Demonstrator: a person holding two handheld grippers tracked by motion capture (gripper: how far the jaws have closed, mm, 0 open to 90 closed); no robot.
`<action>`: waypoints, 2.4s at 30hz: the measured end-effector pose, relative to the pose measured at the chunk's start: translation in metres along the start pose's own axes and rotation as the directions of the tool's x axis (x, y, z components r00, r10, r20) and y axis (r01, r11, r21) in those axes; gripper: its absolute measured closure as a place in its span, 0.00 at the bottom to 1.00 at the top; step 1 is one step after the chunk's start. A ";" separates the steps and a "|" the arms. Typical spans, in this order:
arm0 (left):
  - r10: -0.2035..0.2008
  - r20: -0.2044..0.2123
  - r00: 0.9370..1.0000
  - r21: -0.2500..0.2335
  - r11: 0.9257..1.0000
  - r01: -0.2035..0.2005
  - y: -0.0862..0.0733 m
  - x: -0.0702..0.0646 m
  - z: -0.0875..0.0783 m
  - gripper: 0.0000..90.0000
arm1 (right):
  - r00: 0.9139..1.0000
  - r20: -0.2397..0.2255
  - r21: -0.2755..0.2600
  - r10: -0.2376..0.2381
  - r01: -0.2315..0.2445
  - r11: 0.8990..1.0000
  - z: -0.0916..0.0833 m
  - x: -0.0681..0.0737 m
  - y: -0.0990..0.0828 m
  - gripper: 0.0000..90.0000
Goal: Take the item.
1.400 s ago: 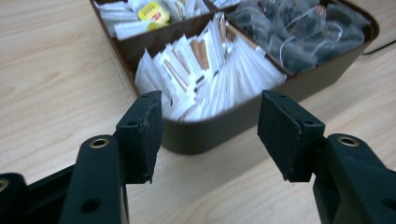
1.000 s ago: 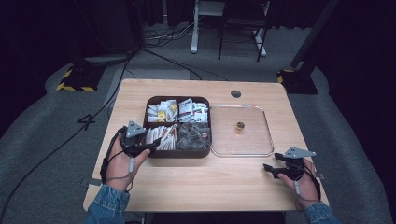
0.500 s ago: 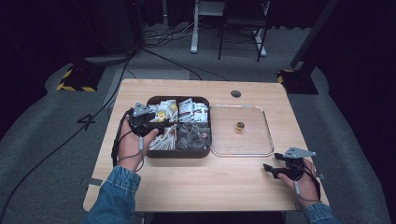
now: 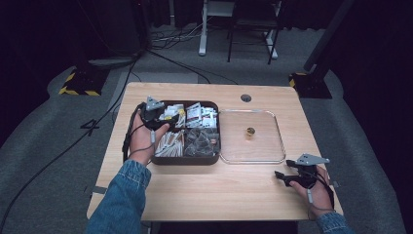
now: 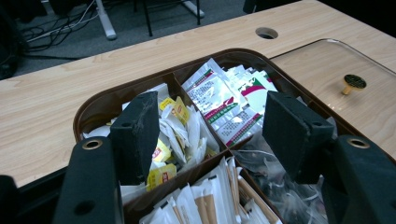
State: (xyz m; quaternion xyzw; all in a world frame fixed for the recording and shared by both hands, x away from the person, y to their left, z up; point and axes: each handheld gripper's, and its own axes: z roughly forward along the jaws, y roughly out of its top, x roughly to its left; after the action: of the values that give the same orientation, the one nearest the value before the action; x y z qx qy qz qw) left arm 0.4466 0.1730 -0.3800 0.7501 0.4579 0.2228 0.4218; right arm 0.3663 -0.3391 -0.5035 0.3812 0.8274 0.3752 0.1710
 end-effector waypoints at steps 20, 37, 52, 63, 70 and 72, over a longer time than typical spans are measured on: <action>0.019 0.014 1.000 0.011 1.000 -0.019 0.020 -0.010 0.068 0.42 | 1.000 0.006 -0.001 0.005 -0.005 1.000 0.000 0.000 0.000 0.31; -0.065 0.052 0.997 0.060 0.996 0.062 0.013 -0.021 0.108 0.44 | 1.000 0.007 -0.002 0.005 -0.005 1.000 0.001 -0.001 0.001 0.32; -0.009 0.006 1.000 0.171 0.985 0.007 0.009 -0.036 0.140 0.44 | 1.000 0.007 -0.002 0.004 -0.004 1.000 0.001 -0.001 0.001 0.32; 0.020 -0.050 0.999 0.232 0.973 -0.008 0.009 -0.033 0.143 0.55 | 1.000 0.007 -0.001 0.004 -0.004 1.000 0.001 -0.001 0.001 0.32; 0.014 -0.040 0.999 0.229 0.973 -0.005 0.010 -0.033 0.138 0.64 | 1.000 0.007 -0.001 0.004 -0.004 1.000 0.001 -0.001 0.001 0.32; 0.014 -0.037 0.999 0.229 0.973 -0.005 0.010 -0.033 0.136 0.67 | 1.000 0.007 -0.001 0.004 -0.004 1.000 0.001 -0.001 0.001 0.32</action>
State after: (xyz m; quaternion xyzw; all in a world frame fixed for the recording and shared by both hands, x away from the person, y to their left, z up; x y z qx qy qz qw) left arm 0.5343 0.0837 -0.4442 0.7915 0.4850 0.1848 0.3226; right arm 0.3684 -0.3385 -0.5033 0.3841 0.8258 0.3747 0.1734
